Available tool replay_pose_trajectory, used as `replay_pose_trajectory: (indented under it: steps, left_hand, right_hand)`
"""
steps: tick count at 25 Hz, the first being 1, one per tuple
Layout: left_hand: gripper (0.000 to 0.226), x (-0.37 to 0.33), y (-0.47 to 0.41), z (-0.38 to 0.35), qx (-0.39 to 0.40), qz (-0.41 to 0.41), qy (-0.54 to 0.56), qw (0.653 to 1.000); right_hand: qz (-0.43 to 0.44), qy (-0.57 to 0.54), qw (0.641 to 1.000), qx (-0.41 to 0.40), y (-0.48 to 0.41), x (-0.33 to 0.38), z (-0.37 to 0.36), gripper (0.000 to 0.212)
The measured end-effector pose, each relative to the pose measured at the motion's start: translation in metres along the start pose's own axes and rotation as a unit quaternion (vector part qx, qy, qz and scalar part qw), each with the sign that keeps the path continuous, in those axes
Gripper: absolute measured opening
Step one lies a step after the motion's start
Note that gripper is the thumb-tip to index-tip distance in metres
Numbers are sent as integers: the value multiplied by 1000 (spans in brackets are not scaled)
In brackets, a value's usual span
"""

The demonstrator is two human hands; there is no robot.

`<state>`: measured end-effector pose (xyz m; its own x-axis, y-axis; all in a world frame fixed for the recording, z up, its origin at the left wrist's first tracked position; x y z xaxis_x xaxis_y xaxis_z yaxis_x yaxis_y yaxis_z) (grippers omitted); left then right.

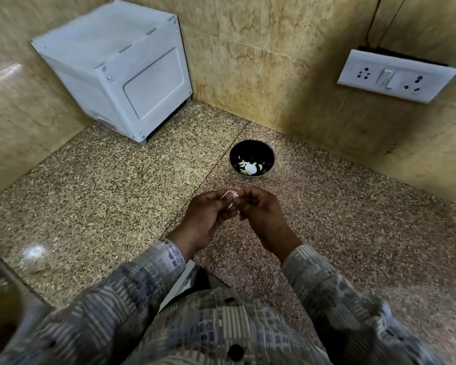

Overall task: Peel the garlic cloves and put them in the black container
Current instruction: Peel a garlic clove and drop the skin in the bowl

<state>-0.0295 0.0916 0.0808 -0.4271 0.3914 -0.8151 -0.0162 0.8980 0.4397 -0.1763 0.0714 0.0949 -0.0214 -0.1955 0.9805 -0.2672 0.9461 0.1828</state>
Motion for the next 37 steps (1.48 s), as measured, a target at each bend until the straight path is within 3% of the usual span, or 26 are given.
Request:
replay_pose_trajectory:
  steps: [5, 10, 17, 23, 28, 33, 37]
  left_hand:
    - [16, -4, -5, 14, 39, 36, 10, 999]
    - [20, -6, -21, 30, 66, 30, -47, 996]
    - [20, -17, -56, 64, 98, 41, -141, 984]
    - [20, -29, -91, 115, 113, 44, -224, 967]
    - [28, -31, -107, 119, 174, -13, -323, 930]
    - [15, -22, -138, 136, 103, 62, -247, 962]
    - [12, -13, -163, 165, 0, 97, -309, 946]
  right_hand:
    - [-74, -105, 991, 30, -3, -14, -8, 3]
    - [-158, -249, 954, 52, -15, -30, -25, 16]
    - [-275, -374, 885, -26, -45, -58, -62, 24]
    - [-361, -370, 852, -85, -79, -79, -101, 23]
    - [-381, -349, 841, -163, -99, -91, -116, 27]
    - [-358, -290, 867, -190, -120, -90, -129, 21]
    - [-368, -192, 884, -214, -126, -97, -121, 16]
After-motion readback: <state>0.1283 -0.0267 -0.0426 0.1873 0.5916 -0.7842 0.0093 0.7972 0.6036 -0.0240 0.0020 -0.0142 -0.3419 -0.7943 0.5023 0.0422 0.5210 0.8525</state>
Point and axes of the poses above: each hand's wrist, its own y-axis away from the middle knuckle, its own z-axis out of the back of the hand, x = y × z, the point moved 4 cm from there along -y, towards the middle knuckle, and after that the axes turned 3 degrees about x, right-handed, at the moved point
